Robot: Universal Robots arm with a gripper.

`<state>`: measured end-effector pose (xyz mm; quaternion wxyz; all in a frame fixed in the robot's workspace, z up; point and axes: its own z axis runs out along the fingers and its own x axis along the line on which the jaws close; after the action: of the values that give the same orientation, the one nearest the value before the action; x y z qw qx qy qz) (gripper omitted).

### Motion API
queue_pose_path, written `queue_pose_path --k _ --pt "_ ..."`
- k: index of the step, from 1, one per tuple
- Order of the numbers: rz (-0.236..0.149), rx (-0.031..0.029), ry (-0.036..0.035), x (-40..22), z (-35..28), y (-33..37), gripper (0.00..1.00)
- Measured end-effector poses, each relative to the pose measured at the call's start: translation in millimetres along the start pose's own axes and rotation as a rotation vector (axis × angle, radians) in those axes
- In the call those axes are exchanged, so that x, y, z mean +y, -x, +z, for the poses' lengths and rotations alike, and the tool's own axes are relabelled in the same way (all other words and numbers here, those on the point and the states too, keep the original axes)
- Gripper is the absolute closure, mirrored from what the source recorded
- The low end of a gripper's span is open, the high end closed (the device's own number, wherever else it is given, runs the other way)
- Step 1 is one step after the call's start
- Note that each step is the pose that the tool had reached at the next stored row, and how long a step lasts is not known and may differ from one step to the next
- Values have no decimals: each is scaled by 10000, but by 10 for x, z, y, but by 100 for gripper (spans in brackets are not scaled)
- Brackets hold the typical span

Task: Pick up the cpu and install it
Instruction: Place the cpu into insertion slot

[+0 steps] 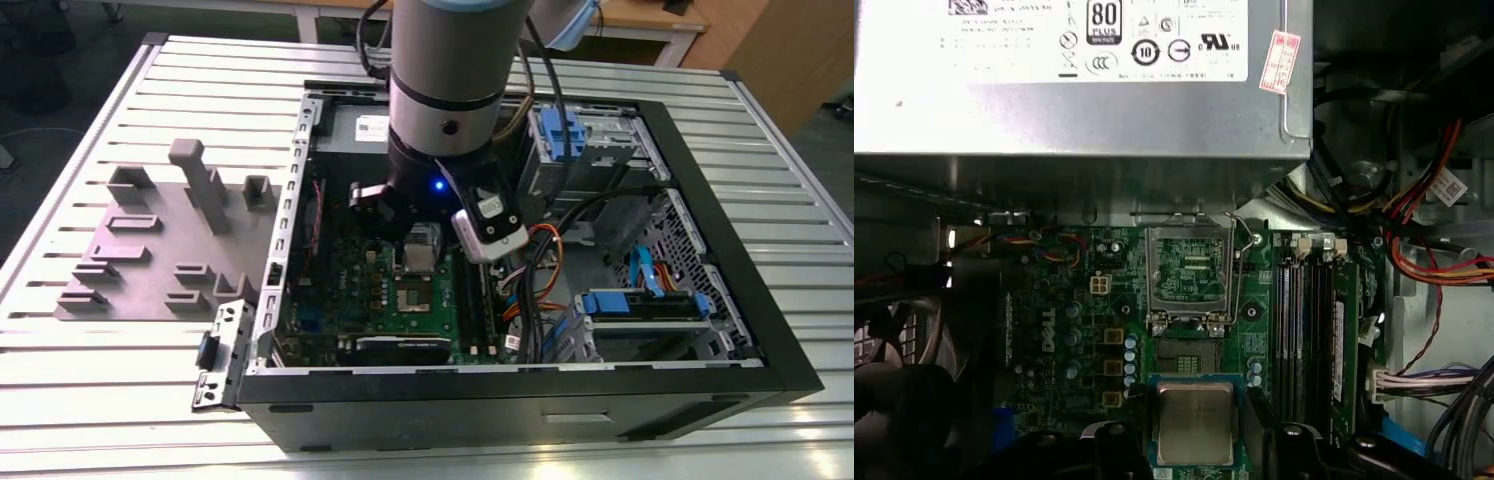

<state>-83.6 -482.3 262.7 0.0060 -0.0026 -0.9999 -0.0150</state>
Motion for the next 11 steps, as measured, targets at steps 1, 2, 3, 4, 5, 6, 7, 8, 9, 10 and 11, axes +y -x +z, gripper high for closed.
queue_pose_path --k 1,2,3,4,5,6,7,8,9,10,11 --pt "6 -1 1 -4 20 7 53" --pt "12 -1 0 -8 38 15 53" --pt "18 -1 0 -13 55 22 53" --pt "26 -1 1 -18 73 27 53" --pt "36 -2 2 -23 91 32 53" --pt "44 -2 1 -27 108 35 53" --pt "53 -2 1 -29 126 37 53" --pt "61 -2 1 -31 145 37 53" --pt "64 -2 1 -32 163 37 53" --pt "65 -2 1 -34 181 38 53" --pt "67 -3 2 -35 200 39 53"
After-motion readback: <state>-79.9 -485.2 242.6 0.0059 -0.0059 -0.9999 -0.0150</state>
